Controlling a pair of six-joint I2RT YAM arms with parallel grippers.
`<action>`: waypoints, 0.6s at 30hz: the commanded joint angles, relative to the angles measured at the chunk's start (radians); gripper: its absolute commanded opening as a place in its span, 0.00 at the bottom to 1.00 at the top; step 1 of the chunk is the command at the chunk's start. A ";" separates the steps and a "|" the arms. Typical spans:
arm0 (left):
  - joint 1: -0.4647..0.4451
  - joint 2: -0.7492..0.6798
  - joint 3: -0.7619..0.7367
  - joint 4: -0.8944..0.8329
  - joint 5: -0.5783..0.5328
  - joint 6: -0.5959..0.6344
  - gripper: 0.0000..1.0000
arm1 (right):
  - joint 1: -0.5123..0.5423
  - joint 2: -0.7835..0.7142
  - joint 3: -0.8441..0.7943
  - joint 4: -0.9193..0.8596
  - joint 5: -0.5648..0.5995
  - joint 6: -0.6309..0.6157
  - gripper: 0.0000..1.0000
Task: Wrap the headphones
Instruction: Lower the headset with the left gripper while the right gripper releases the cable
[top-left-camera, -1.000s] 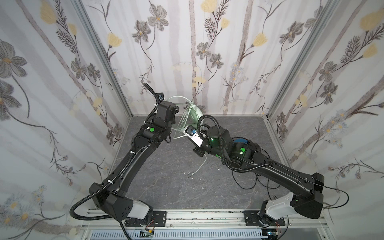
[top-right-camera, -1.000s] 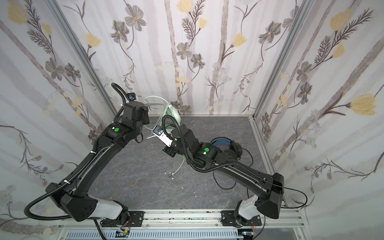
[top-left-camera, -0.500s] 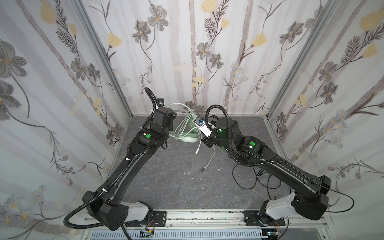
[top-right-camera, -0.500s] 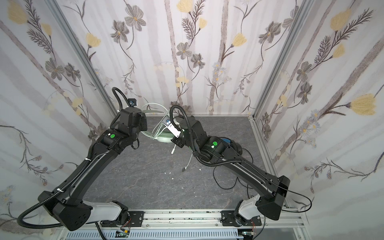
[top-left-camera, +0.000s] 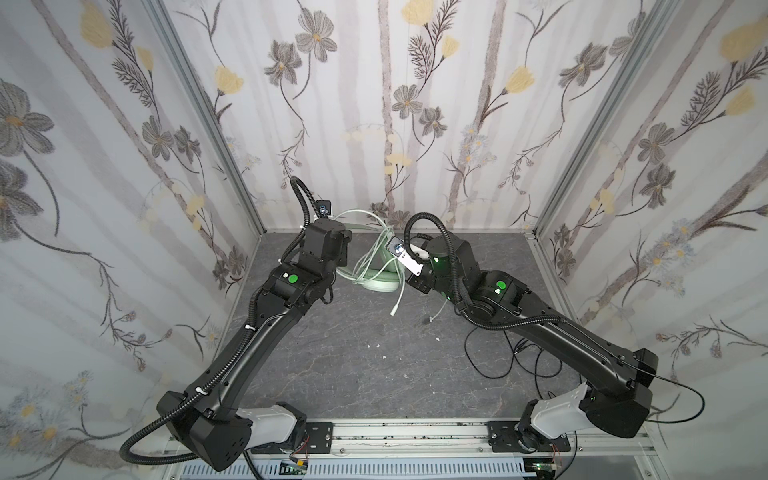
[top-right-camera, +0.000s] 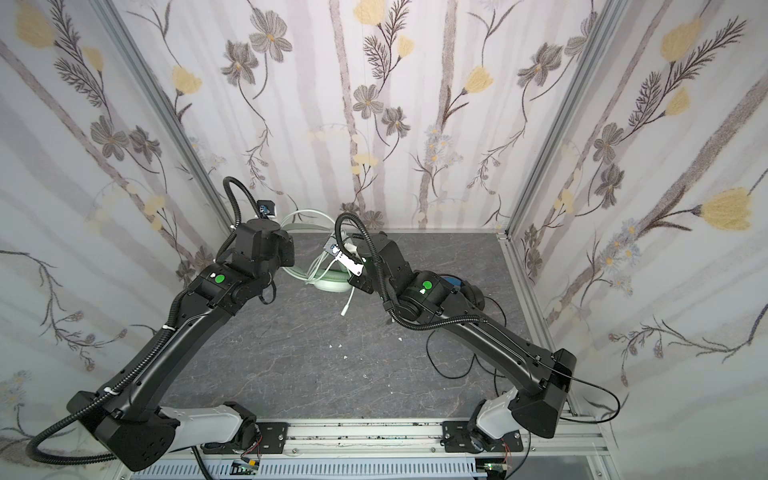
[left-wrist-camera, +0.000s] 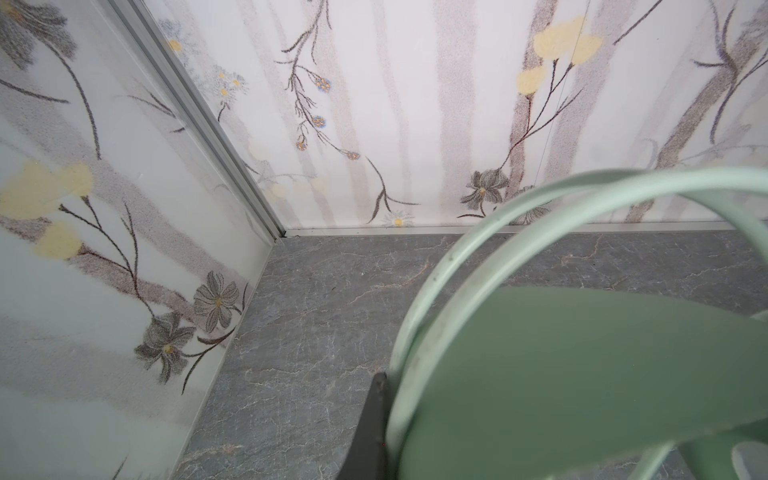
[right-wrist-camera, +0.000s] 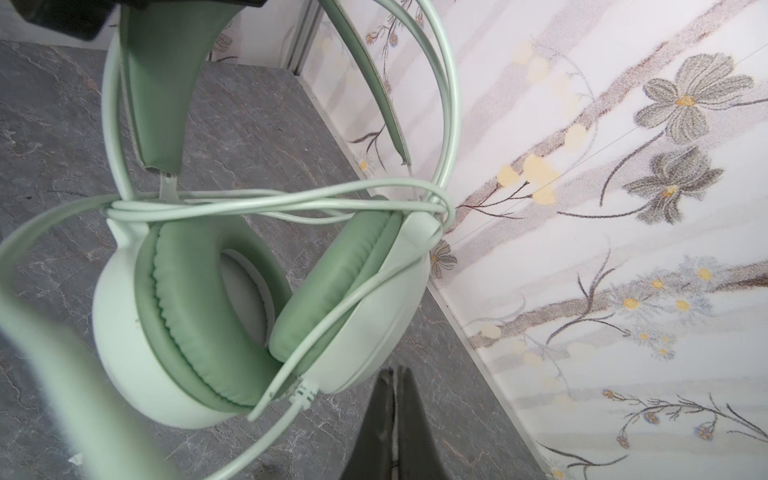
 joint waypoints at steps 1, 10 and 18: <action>-0.005 -0.002 0.006 0.051 -0.020 0.003 0.00 | 0.003 -0.011 -0.007 0.025 0.045 -0.019 0.00; -0.021 0.000 0.002 0.055 -0.013 0.042 0.00 | -0.009 -0.017 0.016 0.035 0.083 -0.021 0.00; -0.026 -0.024 -0.055 0.024 0.070 0.059 0.00 | -0.080 0.047 0.152 0.015 0.015 0.074 0.00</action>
